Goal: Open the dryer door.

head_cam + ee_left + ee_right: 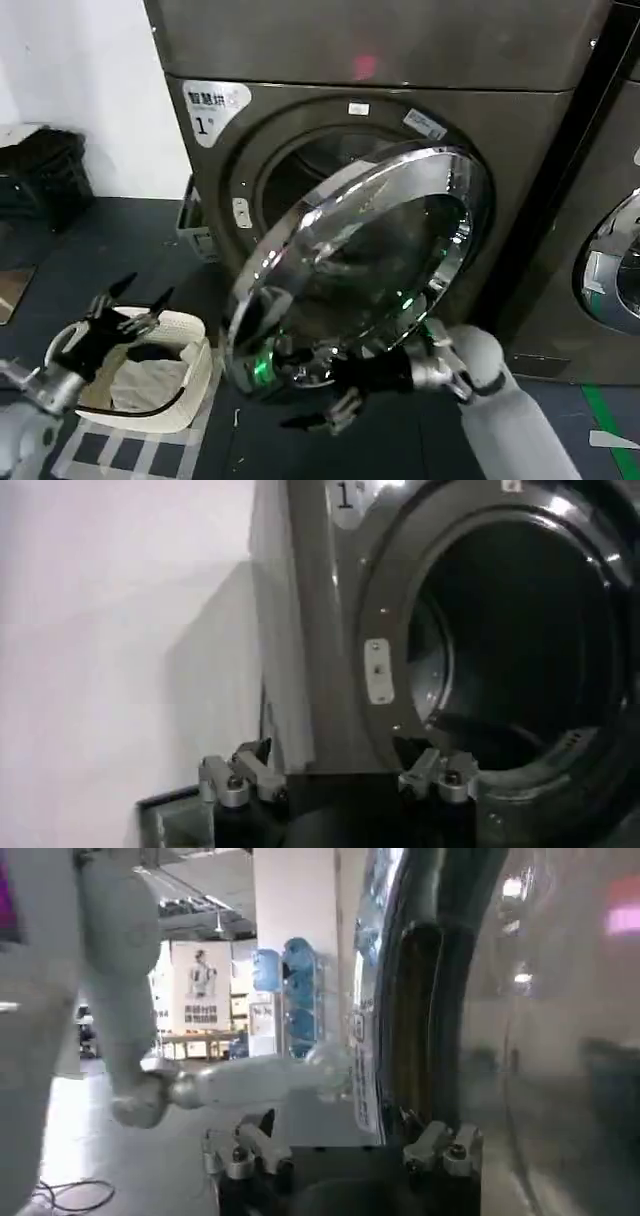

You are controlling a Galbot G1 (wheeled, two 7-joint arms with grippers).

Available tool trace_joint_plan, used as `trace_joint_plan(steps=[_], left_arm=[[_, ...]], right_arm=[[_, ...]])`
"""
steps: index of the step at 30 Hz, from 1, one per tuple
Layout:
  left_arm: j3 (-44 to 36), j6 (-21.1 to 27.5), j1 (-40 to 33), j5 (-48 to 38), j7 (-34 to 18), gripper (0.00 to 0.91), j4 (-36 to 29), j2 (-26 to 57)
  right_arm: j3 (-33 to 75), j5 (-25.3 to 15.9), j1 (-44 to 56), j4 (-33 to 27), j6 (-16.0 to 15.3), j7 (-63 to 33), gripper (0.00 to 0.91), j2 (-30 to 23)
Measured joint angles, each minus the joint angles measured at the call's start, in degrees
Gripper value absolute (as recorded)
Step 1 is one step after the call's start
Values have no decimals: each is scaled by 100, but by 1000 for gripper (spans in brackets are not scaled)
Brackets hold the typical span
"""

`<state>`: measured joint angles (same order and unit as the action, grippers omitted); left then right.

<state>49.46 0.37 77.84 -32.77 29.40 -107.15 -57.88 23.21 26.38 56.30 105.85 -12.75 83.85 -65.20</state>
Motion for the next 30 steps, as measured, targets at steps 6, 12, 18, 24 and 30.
trace_joint_plan(steps=[6, 12, 18, 24, 30], left_arm=[[-611, 33, -507, 67, 65, 907, 198, -9], [-1381, 51, -1079, 131, 172, 907, 337, 47], [-2211, 68, -1447, 80, 324, 907, 229, 233], [-2900, 138, -1656, -48, 368, 907, 33, 401], [-3541, 130, -1789, -390, 322, 907, -271, 537]], right_arm=[[1128, 211, 802, 93, 309, -11, 907, 56], [2480, 313, 1504, -69, 583, -82, 907, -184], [3730, 295, 1849, -264, 639, -552, 907, -473], [4787, 688, 1957, -320, 698, -1800, 907, -697], [5709, 852, 2094, -177, 669, -3267, 907, -666]])
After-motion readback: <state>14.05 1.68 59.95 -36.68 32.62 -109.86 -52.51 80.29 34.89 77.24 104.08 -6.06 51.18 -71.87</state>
